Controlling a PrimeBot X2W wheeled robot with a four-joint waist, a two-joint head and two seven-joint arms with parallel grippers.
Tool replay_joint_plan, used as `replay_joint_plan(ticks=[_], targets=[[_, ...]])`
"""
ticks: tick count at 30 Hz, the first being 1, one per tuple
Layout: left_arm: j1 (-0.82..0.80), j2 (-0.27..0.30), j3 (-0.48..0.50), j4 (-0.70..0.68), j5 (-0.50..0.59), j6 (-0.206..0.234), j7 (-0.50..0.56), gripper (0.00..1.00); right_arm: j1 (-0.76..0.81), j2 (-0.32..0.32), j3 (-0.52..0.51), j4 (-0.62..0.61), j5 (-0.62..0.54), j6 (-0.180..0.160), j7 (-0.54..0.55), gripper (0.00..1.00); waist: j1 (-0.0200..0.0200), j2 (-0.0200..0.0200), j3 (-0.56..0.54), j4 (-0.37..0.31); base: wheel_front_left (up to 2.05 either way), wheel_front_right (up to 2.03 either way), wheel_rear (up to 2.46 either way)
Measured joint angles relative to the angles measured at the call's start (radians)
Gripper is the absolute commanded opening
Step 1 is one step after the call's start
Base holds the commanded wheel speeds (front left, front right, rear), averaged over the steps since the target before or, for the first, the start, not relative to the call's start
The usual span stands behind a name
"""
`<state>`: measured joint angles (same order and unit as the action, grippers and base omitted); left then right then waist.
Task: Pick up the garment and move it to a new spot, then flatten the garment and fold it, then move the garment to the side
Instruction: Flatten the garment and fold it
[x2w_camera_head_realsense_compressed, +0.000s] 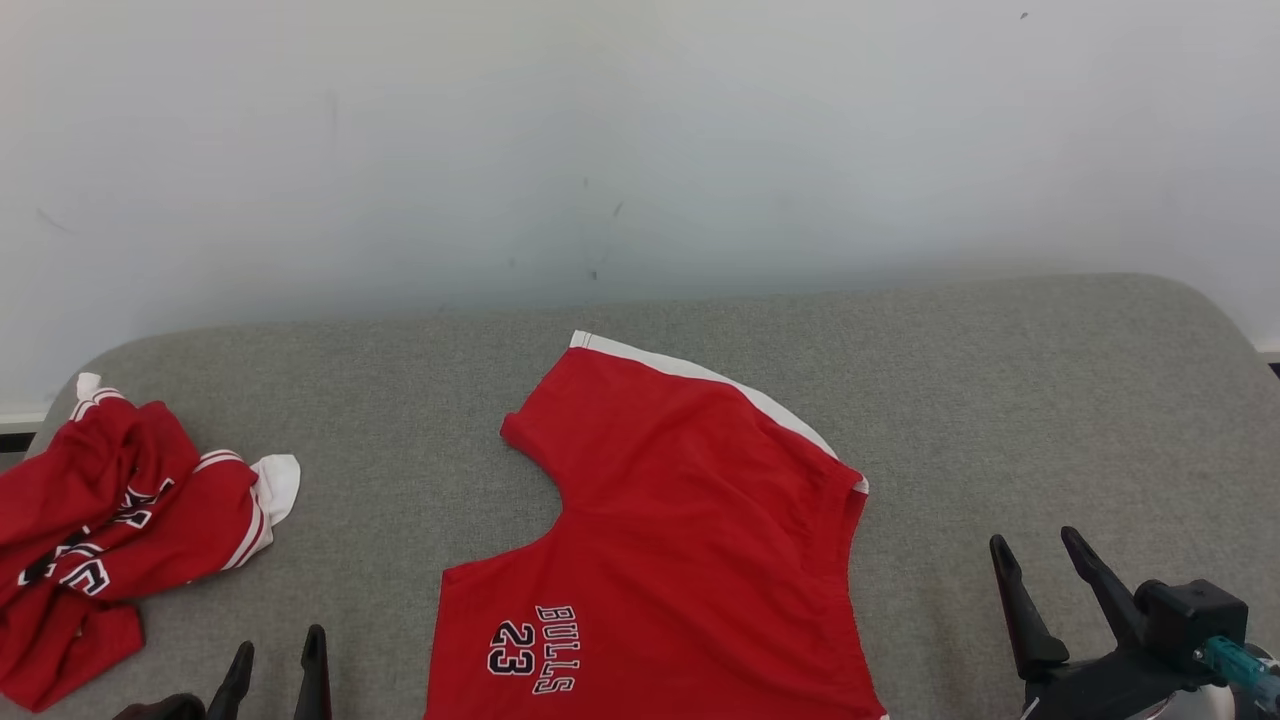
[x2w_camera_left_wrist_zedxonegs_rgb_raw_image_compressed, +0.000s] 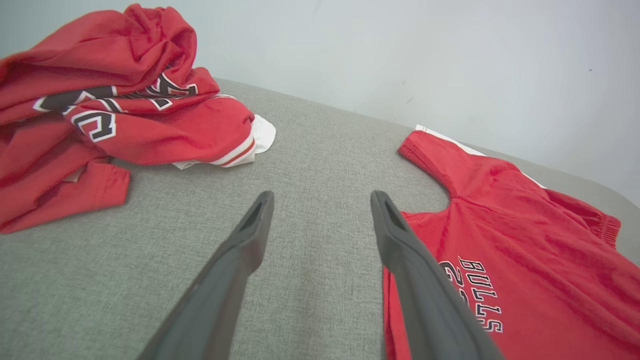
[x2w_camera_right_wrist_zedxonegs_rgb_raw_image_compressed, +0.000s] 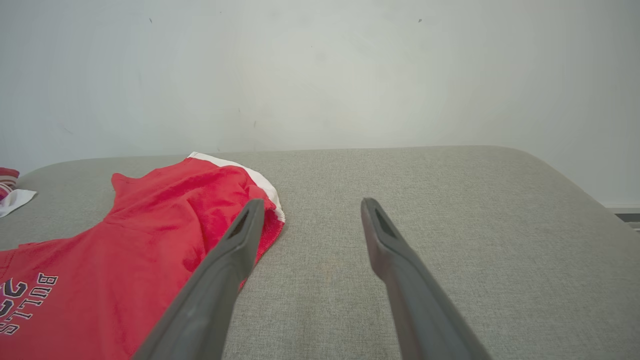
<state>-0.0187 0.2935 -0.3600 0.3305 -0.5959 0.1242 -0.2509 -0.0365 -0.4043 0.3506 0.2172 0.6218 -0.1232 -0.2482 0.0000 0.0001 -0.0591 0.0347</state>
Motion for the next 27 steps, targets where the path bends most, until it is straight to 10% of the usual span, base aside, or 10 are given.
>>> replay_joint_plan(ticks=[27], targets=[[0.015,-0.017,0.020,-0.045,0.159,0.000,-0.001,1.00,0.028,0.073,-0.072,-0.030,-0.071,0.027,-0.007,1.00,0.0000,-0.0001,0.007,0.002,0.00,0.00,0.00]])
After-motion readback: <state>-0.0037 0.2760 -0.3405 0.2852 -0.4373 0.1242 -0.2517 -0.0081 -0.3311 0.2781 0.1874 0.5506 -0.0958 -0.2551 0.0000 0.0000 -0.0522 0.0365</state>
